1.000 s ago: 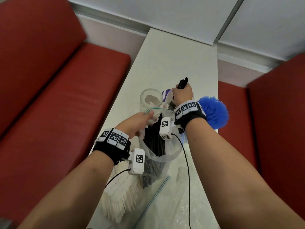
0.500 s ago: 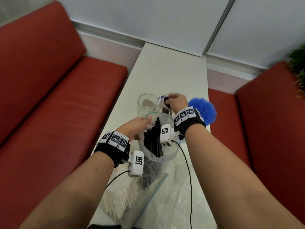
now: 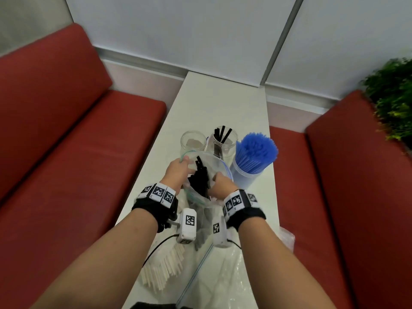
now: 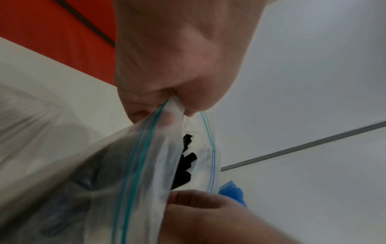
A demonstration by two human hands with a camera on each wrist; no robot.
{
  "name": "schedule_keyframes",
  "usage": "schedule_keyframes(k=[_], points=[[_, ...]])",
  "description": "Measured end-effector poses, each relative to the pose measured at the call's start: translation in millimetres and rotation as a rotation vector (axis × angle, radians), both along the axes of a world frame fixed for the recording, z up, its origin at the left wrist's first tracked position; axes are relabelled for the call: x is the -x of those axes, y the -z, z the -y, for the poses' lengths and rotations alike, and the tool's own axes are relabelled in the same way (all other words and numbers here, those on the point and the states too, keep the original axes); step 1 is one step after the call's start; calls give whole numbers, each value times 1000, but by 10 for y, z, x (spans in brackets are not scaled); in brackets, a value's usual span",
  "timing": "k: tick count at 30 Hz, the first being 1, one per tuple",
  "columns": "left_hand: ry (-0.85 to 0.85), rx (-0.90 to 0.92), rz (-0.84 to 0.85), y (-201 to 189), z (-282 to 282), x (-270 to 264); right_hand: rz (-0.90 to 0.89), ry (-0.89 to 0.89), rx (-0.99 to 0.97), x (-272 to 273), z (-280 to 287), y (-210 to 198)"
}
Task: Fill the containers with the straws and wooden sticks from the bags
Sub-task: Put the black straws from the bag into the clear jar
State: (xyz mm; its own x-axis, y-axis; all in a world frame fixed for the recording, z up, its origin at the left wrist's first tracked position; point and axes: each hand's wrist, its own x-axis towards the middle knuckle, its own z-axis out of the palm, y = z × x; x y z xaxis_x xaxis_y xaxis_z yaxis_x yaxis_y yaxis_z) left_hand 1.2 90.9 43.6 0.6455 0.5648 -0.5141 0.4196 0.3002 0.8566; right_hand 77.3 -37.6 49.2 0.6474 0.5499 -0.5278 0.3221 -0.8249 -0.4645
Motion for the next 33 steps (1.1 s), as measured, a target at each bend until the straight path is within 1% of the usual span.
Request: schedule_keyframes(k=[3, 4, 8, 11, 13, 15, 17, 20, 22, 28, 31, 33], points=[[60, 15, -4, -35, 61, 23, 73, 92, -230, 196, 44, 163], [66, 9, -4, -51, 76, 29, 106, 119, -275, 232, 55, 216], [56, 17, 0, -89, 121, 35, 246, 145, -390, 323, 132, 351], [15, 18, 17, -93, 131, 38, 320, 75, -451, 387, 160, 416], [-3, 11, 20, -71, 119, 37, 268, 54, -478, 411, 176, 459], [-2, 23, 15, -46, 100, 46, 171, 110, -500, 401, 206, 466], [9, 40, 17, -32, 79, 53, 126, 167, -541, 367, 234, 445], [18, 46, 14, -31, 61, 52, 53, 262, -698, 314, 219, 319], [31, 56, 17, -42, 65, 38, 7, 293, -756, 267, 189, 246], [80, 49, -8, -62, 48, -37, -169, 269, -674, 203, 167, 187], [90, 49, -21, -32, -6, -66, -197, 290, -751, 38, 152, -46], [90, 79, -19, 0, -50, -80, -221, 269, -827, -167, 115, -316]])
